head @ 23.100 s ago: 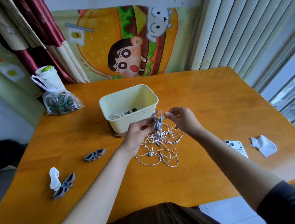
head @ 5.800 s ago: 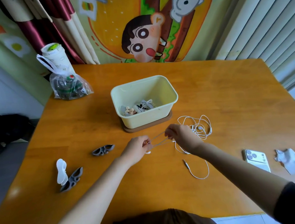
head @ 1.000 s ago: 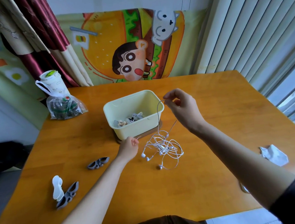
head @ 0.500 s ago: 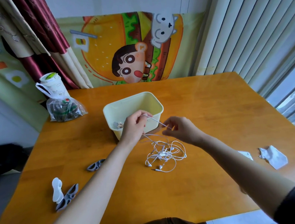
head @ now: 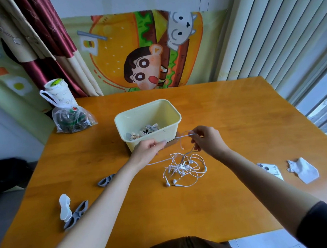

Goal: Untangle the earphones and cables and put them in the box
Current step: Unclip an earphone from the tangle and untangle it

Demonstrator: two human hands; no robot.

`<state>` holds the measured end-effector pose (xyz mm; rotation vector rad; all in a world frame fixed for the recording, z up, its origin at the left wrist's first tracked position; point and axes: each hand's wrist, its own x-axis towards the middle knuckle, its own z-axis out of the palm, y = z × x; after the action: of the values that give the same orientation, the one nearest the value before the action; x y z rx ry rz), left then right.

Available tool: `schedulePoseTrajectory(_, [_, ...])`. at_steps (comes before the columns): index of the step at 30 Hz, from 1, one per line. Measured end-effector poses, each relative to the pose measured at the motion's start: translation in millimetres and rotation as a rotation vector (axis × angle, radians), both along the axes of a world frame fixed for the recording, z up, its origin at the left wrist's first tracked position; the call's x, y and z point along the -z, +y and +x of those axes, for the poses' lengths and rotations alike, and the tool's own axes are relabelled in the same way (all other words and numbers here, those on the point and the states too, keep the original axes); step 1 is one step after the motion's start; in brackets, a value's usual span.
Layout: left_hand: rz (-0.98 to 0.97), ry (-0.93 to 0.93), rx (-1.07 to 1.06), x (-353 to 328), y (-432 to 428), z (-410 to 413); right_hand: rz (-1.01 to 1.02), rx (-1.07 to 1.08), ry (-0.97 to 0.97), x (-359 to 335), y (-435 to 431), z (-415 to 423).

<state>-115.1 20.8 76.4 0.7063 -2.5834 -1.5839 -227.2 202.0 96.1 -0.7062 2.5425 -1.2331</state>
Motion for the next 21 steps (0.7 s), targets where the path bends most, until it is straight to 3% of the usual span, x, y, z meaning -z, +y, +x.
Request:
schedulePoseTrajectory(4, [-0.104,-0.11,0.13,12,1,6,0.054,0.03,0.039,0,0,-9])
schedulePoseTrajectory(6, [-0.195,-0.111,0.104,9,2,6,0.08,0.057,0.098,-2,2,-14])
schedulePoseTrajectory(7, [-0.148,-0.081,0.038,8,1,5,0.071,0.084,0.123,-4,4,-19])
schedulePoseTrajectory(10, [0.447,0.101,-0.335,-2,-6,5,-0.014,0.172,0.13,-15,10,-32])
schedulePoseTrajectory(11, [0.543,0.14,-0.394,-5,-10,5,-0.056,0.195,0.086,-19,11,-36])
schedulePoseTrajectory(13, [0.494,0.111,-0.365,-8,-15,5,-0.129,0.218,-0.043,-26,12,-40])
schedulePoseTrajectory(16, [0.257,0.026,-0.292,-7,-18,1,-0.218,0.241,-0.147,-42,9,-38])
schedulePoseTrajectory(18, [0.079,0.0,-0.296,-2,-21,3,-0.138,0.248,-0.001,-57,8,-36])
schedulePoseTrajectory(21, [0.026,-0.015,-0.258,2,-26,6,-0.074,0.204,0.228,-86,4,-34])
